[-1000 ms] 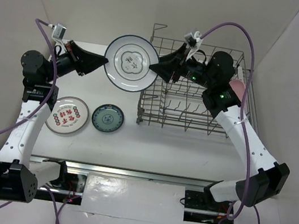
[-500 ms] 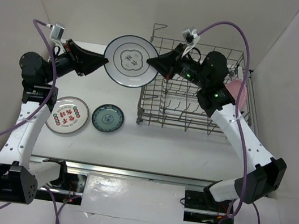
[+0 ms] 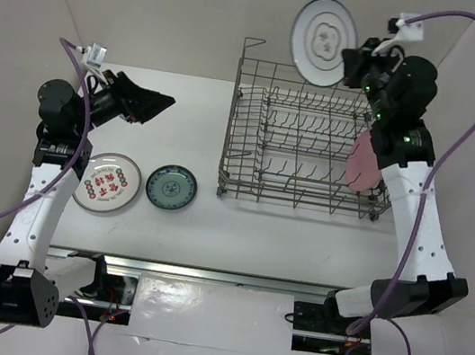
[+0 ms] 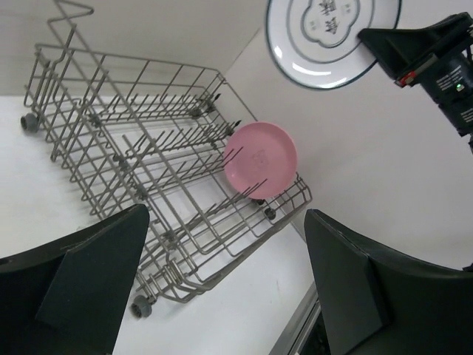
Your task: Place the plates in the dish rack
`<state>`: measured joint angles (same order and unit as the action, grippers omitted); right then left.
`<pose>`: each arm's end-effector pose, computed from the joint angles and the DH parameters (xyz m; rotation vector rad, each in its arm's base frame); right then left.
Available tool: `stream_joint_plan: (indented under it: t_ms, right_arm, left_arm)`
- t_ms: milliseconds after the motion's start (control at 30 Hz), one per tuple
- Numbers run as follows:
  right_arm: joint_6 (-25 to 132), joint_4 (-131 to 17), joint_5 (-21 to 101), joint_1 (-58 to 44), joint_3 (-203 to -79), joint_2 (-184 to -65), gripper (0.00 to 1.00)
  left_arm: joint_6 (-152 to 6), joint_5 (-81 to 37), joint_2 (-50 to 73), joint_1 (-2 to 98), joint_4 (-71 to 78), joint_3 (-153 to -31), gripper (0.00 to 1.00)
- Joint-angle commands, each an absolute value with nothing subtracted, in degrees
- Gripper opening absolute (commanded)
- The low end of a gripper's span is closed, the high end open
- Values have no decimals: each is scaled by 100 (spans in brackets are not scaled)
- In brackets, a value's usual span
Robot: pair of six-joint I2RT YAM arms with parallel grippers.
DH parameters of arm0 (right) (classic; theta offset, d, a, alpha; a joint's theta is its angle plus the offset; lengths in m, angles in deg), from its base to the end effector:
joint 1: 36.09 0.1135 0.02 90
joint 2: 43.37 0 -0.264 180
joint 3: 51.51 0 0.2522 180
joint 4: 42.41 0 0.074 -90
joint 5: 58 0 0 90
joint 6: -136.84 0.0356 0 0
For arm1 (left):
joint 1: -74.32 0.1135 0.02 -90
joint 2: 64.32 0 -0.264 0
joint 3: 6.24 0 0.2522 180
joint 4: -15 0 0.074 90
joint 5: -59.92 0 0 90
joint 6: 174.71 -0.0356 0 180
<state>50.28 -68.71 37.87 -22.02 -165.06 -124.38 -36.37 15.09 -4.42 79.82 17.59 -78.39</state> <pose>0.2902 0.0765 0.5218 -0.2196 1.4541 0.3236 0.2312 -0.0031 0.4208 0.0382 1.4861 -1.1270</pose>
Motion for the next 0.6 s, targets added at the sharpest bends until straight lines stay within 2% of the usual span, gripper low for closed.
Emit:
stream_joint_plan:
  t_ms: [0,267,567]
  right_arm:
    - [4746,-6752,3315,-2799,-16784,-12422,0]
    - [4228,-6577,3051,-3572,-17074,-13669,0]
    - [3841,-6242,2463,-3574,-17030,-14347,0]
  left_arm:
    - [-3892,1387,-412,8021,1600,-8056,100]
    - [-4287,1080,-359,8021,995,-8301,100]
    - [-4349,1131,-254,8021,879,-8355,100]
